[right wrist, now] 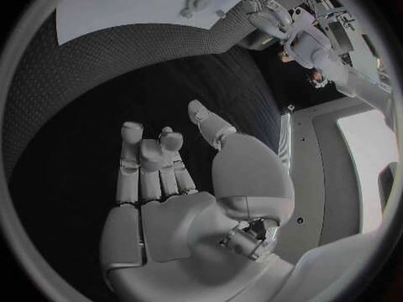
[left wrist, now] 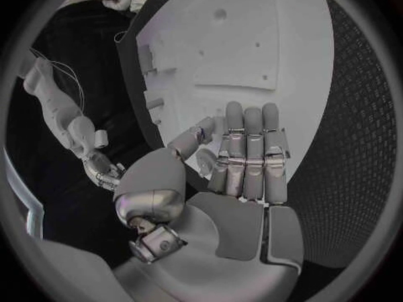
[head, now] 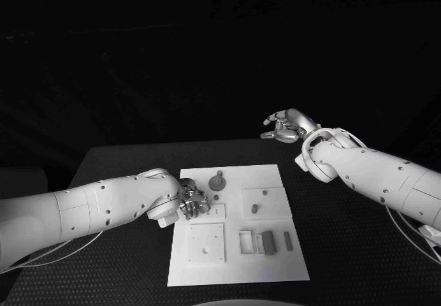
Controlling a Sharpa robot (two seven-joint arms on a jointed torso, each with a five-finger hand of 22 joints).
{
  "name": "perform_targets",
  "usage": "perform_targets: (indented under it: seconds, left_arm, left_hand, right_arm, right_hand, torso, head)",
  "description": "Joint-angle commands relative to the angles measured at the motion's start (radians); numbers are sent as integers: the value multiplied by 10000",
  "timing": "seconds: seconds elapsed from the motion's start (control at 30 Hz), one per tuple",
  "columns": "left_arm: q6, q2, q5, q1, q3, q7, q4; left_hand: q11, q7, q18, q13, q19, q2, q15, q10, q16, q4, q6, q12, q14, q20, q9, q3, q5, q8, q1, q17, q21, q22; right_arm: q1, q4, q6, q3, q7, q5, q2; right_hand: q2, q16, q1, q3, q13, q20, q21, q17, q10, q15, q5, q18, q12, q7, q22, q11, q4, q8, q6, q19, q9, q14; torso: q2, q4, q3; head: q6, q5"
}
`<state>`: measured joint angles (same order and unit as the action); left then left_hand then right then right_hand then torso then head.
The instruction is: Assemble the parts on the task board
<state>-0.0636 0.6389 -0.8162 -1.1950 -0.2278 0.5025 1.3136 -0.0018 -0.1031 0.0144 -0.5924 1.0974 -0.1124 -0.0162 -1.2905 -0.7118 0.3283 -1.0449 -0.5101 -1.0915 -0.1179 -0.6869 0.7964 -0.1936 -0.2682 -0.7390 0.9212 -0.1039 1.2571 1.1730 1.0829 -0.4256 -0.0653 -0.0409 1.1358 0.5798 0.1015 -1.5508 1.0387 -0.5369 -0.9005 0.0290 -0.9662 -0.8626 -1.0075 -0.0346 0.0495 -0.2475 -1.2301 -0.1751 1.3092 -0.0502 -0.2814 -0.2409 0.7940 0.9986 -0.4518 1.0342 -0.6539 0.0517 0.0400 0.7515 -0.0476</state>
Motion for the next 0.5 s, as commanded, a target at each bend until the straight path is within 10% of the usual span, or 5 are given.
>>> perform_targets:
  seconds: [0.03,0.5]
  left_arm:
    - [-125,-1,361,11,106,-11,7]
    - [814,388,1768,-294,340,-749,335]
  left_hand:
    - [-186,185,-99,-27,95,-51,-37,-167,-56,-395,-246,-50,-50,-6,-52,453,-83,-117,23,-12,-71,45]
    - [-196,195,-107,-73,83,-37,-45,-115,-197,-393,-243,-176,21,-17,-115,470,-208,-131,71,-47,-69,186]
  right_arm:
    - [-7,15,139,-4,-27,25,6]
    - [-40,415,633,4,-265,17,170]
  right_hand:
    - [-8,26,-75,37,13,-15,57,11,910,-6,7,-143,-58,-85,87,-211,-6,-19,28,32,10,-88]
    - [-28,30,-7,5,33,-21,67,18,922,-7,8,-143,-68,-82,91,-209,-51,-26,29,19,14,-101]
  torso:
    - [-1,2,8]
    - [1,0,5]
  head:
    - [-5,-6]
    - [-106,15]
